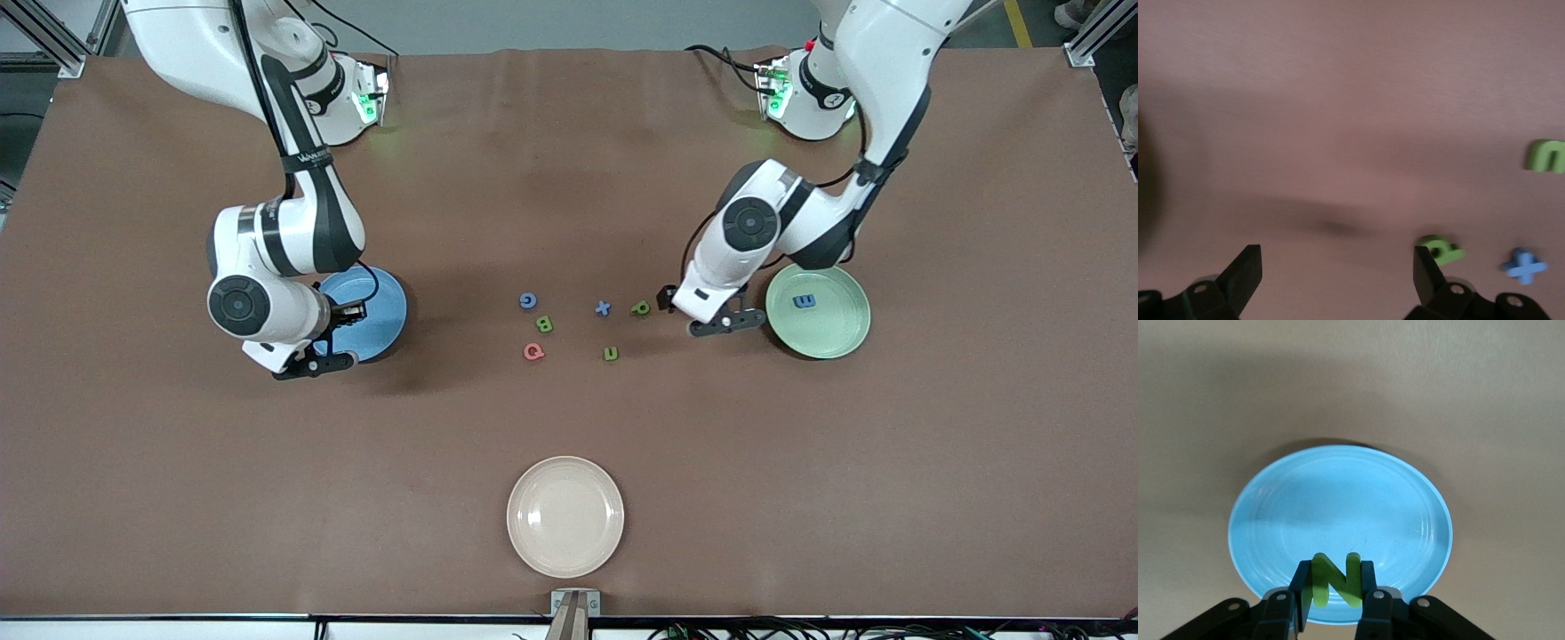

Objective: Sort uppercase to blue plate, lowercase to green plate
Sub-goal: 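Grasp the a with the left gripper while the right gripper approaches the Q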

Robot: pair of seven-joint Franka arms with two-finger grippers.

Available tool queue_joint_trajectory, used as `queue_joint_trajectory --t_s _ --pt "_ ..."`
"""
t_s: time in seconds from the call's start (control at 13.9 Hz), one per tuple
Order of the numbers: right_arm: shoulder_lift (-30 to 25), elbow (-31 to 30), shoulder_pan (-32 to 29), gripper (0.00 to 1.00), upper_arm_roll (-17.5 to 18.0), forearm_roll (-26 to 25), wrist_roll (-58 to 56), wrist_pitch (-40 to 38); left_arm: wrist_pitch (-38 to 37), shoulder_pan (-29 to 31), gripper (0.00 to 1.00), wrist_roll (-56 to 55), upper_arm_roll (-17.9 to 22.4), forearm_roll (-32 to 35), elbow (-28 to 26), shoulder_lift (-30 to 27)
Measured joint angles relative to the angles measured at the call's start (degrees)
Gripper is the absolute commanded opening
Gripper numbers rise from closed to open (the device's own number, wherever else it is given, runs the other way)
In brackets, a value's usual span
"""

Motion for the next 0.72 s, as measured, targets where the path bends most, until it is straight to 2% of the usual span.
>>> queue_joint_trajectory --t_s 0.29,0.5,0.72 --pt "-0.7 -1.3 0.0 1.00 0.1 0.1 0.2 0.7 0.0 -3.5 0.99 -5.3 0.1 0.0 6.4 5.4" --pt "-1.4 -1.3 0.3 1.00 0.4 0.1 3.5 0.9 0.0 -5.3 0.99 -7.3 0.2 0.0 9.2 8.4" --pt "-2.0 -1.1 1.9 1.00 1.1 0.3 8.8 1.5 0.0 -6.3 0.91 -7.4 0.3 0.0 9.6 10.2"
